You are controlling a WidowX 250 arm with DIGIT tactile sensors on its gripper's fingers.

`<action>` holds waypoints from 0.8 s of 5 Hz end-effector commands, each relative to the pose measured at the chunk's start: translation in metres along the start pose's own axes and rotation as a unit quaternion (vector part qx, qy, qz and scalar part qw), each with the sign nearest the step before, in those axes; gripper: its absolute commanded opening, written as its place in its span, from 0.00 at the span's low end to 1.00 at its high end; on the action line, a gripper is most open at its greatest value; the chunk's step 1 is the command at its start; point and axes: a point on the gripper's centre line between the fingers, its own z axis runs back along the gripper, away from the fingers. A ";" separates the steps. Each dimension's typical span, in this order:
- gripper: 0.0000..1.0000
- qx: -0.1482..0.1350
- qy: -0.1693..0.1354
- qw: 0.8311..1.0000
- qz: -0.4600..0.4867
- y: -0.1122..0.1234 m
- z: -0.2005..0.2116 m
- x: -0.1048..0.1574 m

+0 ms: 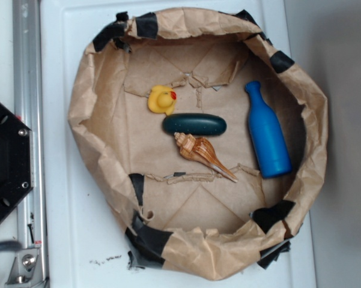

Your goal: Grab the yellow duck.

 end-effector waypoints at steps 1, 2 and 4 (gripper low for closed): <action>1.00 0.000 0.000 1.000 0.000 0.000 0.000 0.000; 1.00 0.028 -0.037 0.997 -0.063 0.016 -0.023 0.030; 1.00 0.076 -0.087 0.989 -0.088 0.013 -0.086 0.084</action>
